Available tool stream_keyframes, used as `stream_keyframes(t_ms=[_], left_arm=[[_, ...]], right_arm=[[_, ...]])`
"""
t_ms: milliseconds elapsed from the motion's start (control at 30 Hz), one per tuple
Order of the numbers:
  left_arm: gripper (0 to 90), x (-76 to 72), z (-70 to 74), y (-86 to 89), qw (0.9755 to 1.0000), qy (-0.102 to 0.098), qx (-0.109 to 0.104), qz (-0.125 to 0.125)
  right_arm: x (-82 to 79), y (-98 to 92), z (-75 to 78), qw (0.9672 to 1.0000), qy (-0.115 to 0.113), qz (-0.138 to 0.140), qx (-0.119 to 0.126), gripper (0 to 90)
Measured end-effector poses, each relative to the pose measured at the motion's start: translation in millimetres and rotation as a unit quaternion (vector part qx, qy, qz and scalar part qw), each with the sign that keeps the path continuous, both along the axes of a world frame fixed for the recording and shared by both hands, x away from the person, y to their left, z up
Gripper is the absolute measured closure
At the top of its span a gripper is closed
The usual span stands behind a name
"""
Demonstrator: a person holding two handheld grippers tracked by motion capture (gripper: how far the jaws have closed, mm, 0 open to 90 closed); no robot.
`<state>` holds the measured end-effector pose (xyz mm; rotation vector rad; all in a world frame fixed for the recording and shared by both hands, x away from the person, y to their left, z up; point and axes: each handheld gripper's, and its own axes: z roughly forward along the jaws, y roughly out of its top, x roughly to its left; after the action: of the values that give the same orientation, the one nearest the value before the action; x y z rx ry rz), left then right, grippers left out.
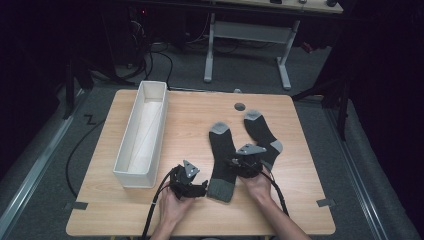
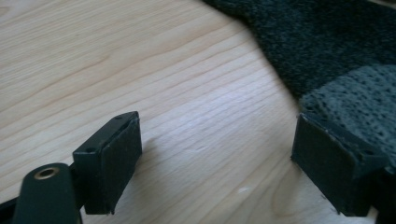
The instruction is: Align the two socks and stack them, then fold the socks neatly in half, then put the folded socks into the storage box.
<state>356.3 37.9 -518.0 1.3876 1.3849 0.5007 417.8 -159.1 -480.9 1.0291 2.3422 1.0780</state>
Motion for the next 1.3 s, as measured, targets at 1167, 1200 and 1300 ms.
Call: stream_keyframes(t_ms=[1167, 1200, 1300], left_arm=[[18.4, 11.6, -0.7, 29.9, 0.9994, 0.001, -0.005, 0.033], [18.4, 11.6, -0.7, 29.9, 0.9994, 0.001, -0.005, 0.033], [18.5, 11.6, -0.6, 29.8, 0.9994, 0.001, -0.006, 0.034]], right_arm=[[26.1, -129.0, 12.0, 0.9873, -0.011, -0.157, 0.017, 48.2], [27.3, -129.1, 11.4, 0.9873, -0.011, -0.157, 0.019, 47.5], [30.8, -129.1, 8.8, 0.9869, -0.009, -0.159, 0.027, 47.3]])
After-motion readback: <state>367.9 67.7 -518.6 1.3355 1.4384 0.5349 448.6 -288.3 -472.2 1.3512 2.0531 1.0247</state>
